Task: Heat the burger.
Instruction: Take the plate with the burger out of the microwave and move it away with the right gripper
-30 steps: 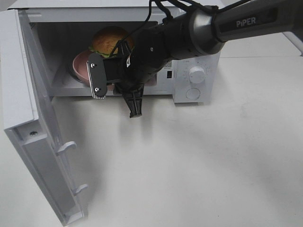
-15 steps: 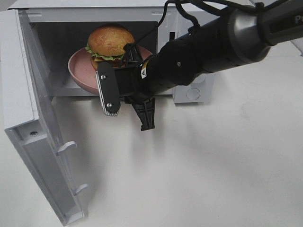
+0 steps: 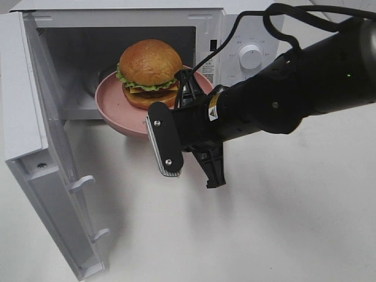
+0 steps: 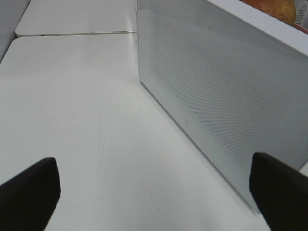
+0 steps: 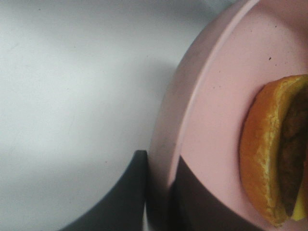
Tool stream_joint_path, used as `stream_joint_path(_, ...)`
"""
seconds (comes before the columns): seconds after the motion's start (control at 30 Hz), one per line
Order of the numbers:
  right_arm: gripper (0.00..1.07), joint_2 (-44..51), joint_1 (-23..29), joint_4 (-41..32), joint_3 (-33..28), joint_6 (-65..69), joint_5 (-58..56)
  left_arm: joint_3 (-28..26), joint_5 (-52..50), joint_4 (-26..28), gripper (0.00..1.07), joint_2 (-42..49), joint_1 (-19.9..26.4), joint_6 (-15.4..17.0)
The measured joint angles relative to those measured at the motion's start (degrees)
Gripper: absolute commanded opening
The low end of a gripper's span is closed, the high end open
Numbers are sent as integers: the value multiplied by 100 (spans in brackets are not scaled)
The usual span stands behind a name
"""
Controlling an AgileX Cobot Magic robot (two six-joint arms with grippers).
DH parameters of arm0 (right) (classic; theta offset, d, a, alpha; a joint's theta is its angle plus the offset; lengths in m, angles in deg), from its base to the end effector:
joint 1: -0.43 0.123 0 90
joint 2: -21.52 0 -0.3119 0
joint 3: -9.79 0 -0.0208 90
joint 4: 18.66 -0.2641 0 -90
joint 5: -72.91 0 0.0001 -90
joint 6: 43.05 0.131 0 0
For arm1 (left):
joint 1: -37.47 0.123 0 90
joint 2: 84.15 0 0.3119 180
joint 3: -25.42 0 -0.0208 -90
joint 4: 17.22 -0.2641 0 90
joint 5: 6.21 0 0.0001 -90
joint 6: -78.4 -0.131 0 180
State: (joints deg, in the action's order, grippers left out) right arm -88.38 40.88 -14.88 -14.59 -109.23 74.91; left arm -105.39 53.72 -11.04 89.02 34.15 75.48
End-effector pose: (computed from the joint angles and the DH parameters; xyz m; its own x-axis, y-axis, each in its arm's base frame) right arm 0.3092 0.2640 0.1586 0.4352 -0.8634 -0.2550 -0.7038 -0.1497 -0.6945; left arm 0.0143 -0.0131 0.2681 -0.4350 0.0220 -0.9001 0.1400 0.9892 -0.0435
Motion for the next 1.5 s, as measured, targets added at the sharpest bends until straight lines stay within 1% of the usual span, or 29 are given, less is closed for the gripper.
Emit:
stream_joint_path(0.07, 0, 69, 0, 0, -109, 0, 6, 0, 0, 0, 101, 0, 0, 0)
stream_joint_path(0.1, 0, 212, 0, 0, -292, 6, 23, 0, 0, 0, 101, 0, 0, 0)
stream_joint_path(0.13, 0, 212, 0, 0, -292, 6, 23, 0, 0, 0, 101, 0, 0, 0)
stream_joint_path(0.2, 0, 556, -17, -11, -699, 40, 80, 0, 0, 0, 101, 0, 0, 0)
stream_joint_path(0.23, 0, 556, -17, -11, -699, 40, 80, 0, 0, 0, 101, 0, 0, 0)
stream_joint_path(0.3, 0, 791, -40, -17, -980, 52, 126, 0, 0, 0, 101, 0, 0, 0)
stream_joint_path(0.33, 0, 791, -40, -17, -980, 52, 126, 0, 0, 0, 101, 0, 0, 0)
stream_joint_path(0.37, 0, 951, -46, -17, -1134, 52, 149, 0, 0, 0, 101, 0, 0, 0)
stream_joint_path(0.47, 0, 1043, -52, -17, -1203, 52, 160, 0, 0, 0, 101, 0, 0, 0)
stream_joint_path(0.53, 0, 1387, -63, -17, -1524, 52, 178, 0, 0, 0, 101, 0, 0, 0)
stream_joint_path(0.57, 0, 1387, -63, -17, -1524, 52, 178, 0, 0, 0, 101, 0, 0, 0)
stream_joint_path(0.63, 0, 1662, -69, -17, -1793, 63, 178, 0, 0, 0, 101, 0, 0, 0)
stream_joint_path(0.67, 0, 1662, -69, -17, -1793, 63, 178, 0, 0, 0, 101, 0, 0, 0)
stream_joint_path(0.7, 0, 1856, -69, 17, -1954, 97, 166, 0, 0, 0, 101, 0, 0, 0)
stream_joint_path(0.73, 0, 1856, -69, 17, -1954, 97, 166, 0, 0, 0, 101, 0, 0, 0)
stream_joint_path(0.8, 0, 2160, -69, 138, -2172, 103, 52, 0, 0, 0, 101, 0, 0, 0)
stream_joint_path(0.97, 0, 2561, -69, 189, -2406, 109, -264, 0, 0, 0, 101, 0, 0, 0)
stream_joint_path(1.1, 0, 3105, -69, 195, -2659, 138, -699, 0, 0, 0, 101, 0, 0, 0)
stream_joint_path(1.47, 0, 4085, -69, 195, -3025, 149, -1490, 0, 0, 0, 101, 0, 0, 0)
stream_joint_path(1.5, 0, 4291, -69, 195, -3077, 178, -1639, 0, 0, 0, 101, 0, 0, 0)
